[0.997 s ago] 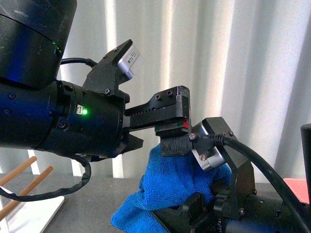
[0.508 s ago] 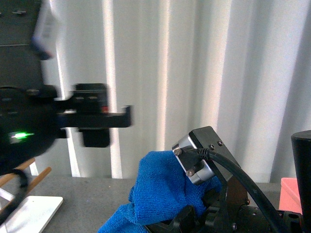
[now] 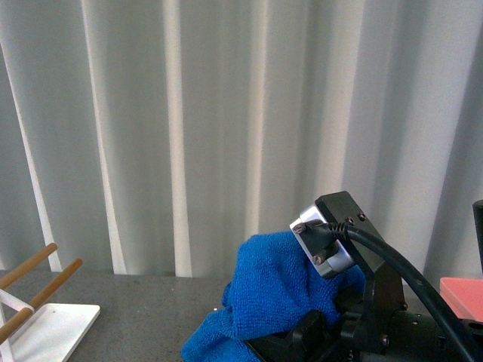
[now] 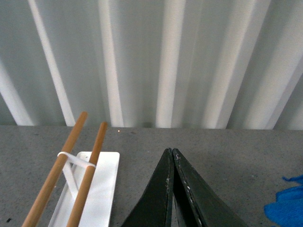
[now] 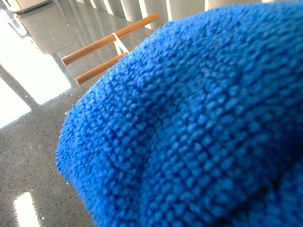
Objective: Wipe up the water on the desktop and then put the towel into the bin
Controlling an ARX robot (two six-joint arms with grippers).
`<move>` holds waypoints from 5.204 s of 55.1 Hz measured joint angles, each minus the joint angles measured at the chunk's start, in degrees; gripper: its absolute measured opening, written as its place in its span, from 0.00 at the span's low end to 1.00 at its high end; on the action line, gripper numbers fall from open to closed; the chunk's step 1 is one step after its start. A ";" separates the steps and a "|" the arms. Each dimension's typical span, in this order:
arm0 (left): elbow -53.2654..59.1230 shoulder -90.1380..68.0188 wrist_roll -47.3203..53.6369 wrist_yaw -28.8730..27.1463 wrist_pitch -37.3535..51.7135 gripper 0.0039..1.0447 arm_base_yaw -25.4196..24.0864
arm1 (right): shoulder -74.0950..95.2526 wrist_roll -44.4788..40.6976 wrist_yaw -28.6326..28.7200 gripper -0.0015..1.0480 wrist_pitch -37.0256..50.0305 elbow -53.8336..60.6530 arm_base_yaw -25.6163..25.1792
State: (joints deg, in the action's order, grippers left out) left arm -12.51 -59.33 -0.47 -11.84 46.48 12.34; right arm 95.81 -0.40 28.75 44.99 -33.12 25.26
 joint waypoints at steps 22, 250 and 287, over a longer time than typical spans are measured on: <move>8.15 15.89 0.04 6.21 -7.93 0.03 -6.54 | -0.44 -0.33 0.52 0.06 -0.39 0.02 -0.07; 11.21 59.21 0.20 11.82 -46.45 0.94 -12.26 | 6.73 -12.46 -20.59 0.06 -50.97 -29.03 -7.74; 11.21 59.21 0.20 11.82 -46.45 0.94 -12.26 | 4.39 -11.72 -47.45 0.06 -78.60 -49.31 -31.06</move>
State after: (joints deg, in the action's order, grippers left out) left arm -1.30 -0.12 -0.27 -0.01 0.03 0.08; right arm 100.20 -12.12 -18.70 -33.61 -82.43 -5.80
